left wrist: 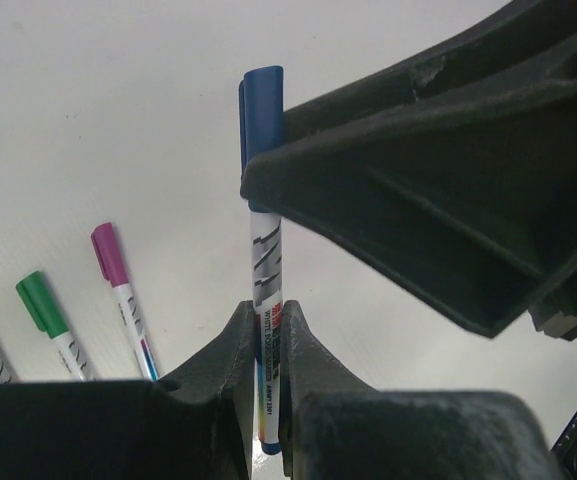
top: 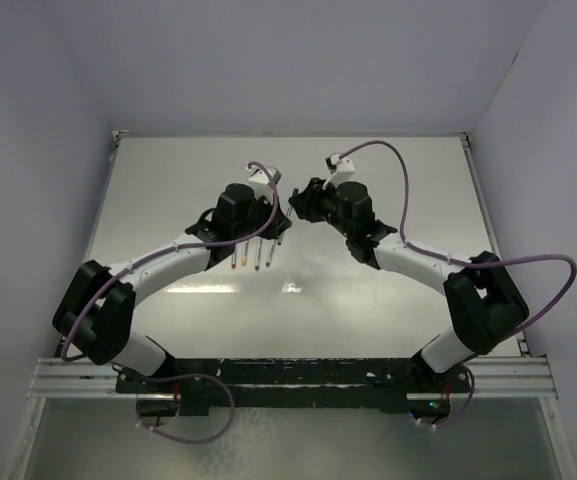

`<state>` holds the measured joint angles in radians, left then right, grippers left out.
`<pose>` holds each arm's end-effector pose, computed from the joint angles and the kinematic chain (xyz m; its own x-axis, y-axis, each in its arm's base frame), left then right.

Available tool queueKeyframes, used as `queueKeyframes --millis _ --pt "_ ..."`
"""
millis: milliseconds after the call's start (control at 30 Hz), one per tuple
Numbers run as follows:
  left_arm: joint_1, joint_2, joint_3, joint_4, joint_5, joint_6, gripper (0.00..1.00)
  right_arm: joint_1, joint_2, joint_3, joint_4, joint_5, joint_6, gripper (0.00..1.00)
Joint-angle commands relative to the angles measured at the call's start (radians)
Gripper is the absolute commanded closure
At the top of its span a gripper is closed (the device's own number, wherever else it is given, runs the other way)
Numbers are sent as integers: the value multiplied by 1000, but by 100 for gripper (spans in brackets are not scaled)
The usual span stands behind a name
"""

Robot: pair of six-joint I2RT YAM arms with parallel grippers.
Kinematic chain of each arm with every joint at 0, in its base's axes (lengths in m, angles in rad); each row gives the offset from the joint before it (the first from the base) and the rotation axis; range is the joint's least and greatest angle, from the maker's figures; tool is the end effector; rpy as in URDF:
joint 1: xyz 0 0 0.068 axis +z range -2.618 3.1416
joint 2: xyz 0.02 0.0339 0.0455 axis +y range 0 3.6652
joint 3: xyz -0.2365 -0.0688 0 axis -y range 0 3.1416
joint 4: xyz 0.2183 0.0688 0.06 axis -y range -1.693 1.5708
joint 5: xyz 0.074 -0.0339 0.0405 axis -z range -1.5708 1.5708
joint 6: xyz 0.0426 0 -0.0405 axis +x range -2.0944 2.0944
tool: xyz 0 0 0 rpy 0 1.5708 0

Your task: Insert the pens into the pen caps

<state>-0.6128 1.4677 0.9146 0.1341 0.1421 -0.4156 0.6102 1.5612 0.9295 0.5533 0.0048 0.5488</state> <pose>0.2575 -0.1884 0.2379 -0.5771 -0.0828 -0.8125 0.4833 0.7673 -0.4215 0.2833 0.1979 0.2604 -0.3516 0.3907 -0.8507 -0.4520 0.7249 0.5197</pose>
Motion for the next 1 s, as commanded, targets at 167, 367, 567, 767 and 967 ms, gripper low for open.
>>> queueKeyframes --millis 167,367,567,767,967 --pt "-2 155 89 -8 -52 -18 100 -4 -175 -68 -112 231 -96 57" --pt "-4 217 108 -86 -135 -61 100 -4 -321 -120 -137 389 -126 55" --pt "-7 286 132 -102 -120 -89 100 -3 -407 -160 -146 423 -129 55" --pt "-29 332 153 -123 -118 -106 96 -3 -407 -174 -161 405 -103 55" --pt "-48 358 153 -128 -115 -115 94 -4 -392 -179 -152 396 -88 55"
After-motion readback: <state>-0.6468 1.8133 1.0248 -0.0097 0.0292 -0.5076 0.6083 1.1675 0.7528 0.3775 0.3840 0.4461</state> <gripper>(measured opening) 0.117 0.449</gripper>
